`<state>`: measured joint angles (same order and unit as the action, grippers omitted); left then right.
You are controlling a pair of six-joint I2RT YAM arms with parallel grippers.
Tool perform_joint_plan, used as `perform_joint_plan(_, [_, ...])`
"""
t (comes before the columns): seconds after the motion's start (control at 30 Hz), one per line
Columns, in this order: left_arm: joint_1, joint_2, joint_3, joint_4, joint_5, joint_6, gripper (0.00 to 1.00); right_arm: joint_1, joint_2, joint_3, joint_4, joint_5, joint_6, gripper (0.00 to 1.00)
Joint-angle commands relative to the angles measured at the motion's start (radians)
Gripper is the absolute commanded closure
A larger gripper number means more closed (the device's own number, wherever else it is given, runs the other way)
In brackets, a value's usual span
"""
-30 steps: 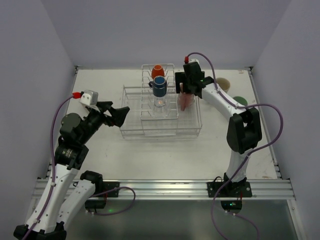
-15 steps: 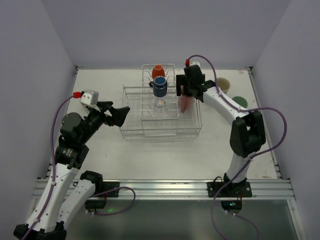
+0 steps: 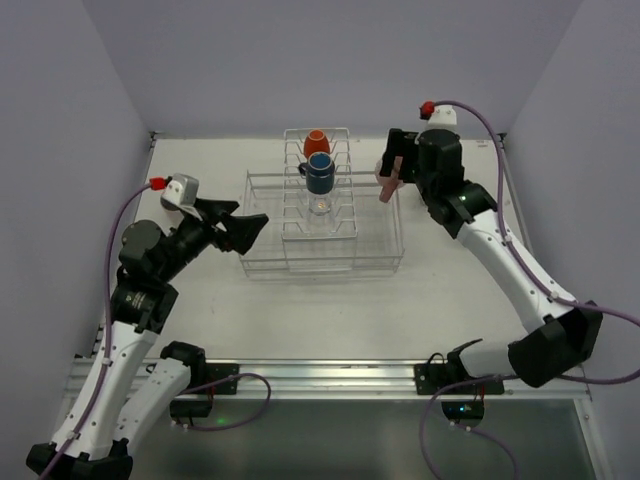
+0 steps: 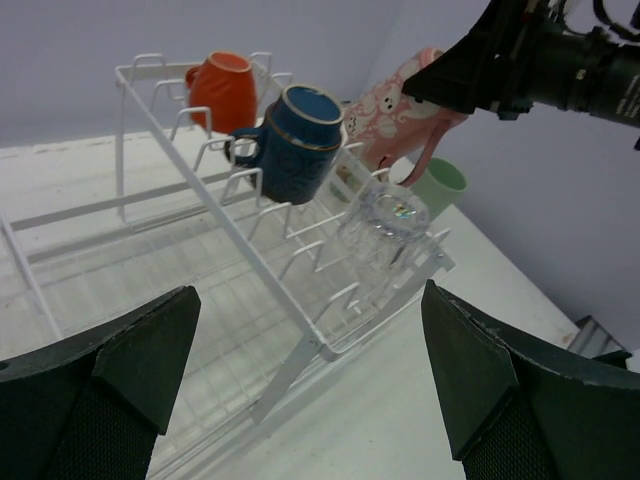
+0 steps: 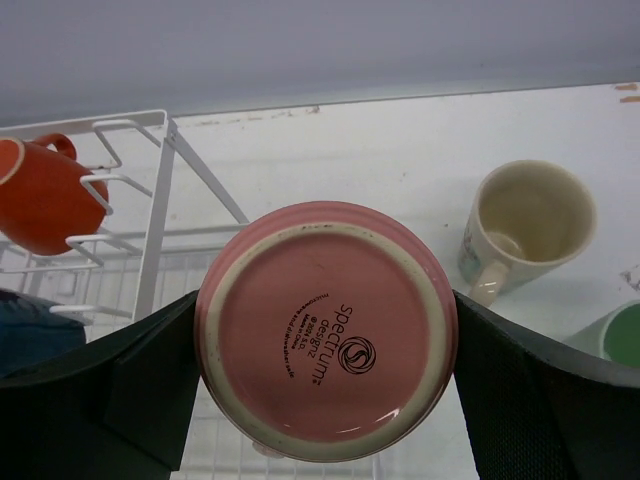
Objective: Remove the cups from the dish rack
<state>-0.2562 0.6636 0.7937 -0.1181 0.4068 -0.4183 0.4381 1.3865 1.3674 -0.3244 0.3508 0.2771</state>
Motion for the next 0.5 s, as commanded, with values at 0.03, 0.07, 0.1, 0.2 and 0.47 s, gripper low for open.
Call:
perform_joint_plan(0.03, [-0.003, 0.001, 0.065, 0.138, 0.180, -0.140, 0.00, -0.006, -0.199, -0.051, 0.131, 0.027, 0.014, 0.45])
perform_joint_plan(0.07, [-0.003, 0.001, 0.065, 0.152, 0.194, -0.158, 0.00, -0.006, -0.228, -0.062, 0.131, 0.004, 0.019, 0.45])
perform_joint_plan(0.1, [-0.003, 0.001, 0.065, 0.165, 0.210, -0.201, 0.00, -0.006, -0.289, -0.074, 0.131, -0.012, 0.039, 0.45])
perform_joint_plan(0.2, [-0.006, 0.005, 0.056, 0.241, 0.274, -0.311, 0.03, -0.007, -0.392, -0.119, 0.131, -0.110, 0.101, 0.45])
perform_joint_plan(0.47, [-0.144, 0.100, 0.093, 0.451, 0.287, -0.508, 0.13, -0.007, -0.563, -0.146, 0.191, -0.372, 0.304, 0.45])
